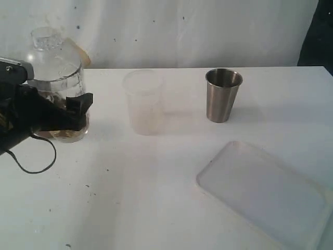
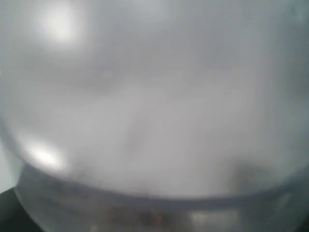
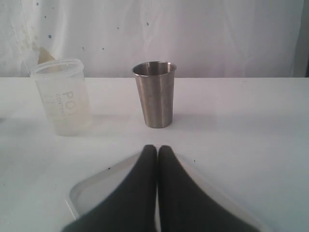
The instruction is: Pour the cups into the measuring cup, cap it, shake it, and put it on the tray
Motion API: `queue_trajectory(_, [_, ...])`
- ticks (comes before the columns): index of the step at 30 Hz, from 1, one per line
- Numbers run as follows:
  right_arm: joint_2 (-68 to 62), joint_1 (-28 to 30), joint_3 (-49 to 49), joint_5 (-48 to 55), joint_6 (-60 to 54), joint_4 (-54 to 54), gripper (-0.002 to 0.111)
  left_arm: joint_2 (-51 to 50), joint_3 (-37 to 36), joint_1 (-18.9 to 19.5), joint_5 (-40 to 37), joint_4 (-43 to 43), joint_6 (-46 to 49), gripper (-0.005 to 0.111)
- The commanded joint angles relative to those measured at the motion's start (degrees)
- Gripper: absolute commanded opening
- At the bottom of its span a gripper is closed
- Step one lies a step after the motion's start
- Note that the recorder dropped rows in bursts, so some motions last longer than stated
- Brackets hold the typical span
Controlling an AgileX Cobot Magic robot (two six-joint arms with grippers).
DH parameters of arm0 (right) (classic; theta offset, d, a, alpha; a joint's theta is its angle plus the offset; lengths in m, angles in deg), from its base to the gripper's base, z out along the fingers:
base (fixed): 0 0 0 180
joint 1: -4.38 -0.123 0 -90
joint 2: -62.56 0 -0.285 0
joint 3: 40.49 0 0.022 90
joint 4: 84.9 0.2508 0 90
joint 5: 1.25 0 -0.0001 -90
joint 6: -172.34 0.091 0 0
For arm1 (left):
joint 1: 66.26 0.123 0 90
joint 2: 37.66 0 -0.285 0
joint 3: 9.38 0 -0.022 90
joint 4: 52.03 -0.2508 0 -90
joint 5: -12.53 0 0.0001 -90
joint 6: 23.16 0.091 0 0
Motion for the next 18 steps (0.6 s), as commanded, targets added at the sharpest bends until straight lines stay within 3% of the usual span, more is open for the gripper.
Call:
queue_trajectory(1, [0.4, -0.1, -0.4, -0.4, 0.0, -0.2, 0.000, 1.1, 0.4, -0.3, 4.8, -0.1, 1.1, 0.000])
queue_trajectory(4, [0.4, -0.1, -0.4, -0.4, 0.0, -0.2, 0.000, 1.0, 2.8, -0.3, 3.4, -0.1, 3.1, 0.000])
queue_trajectory(9, [0.4, -0.1, -0.4, -0.4, 0.0, -0.2, 0.000, 1.0, 10.5, -0.3, -9.4, 0.1, 12.6, 0.000])
queue_trajectory(18, [0.4, -0.1, -0.4, -0.4, 0.0, -0.2, 0.000, -0.9, 19.0, -0.2, -18.7, 5.7, 24.8, 0.000])
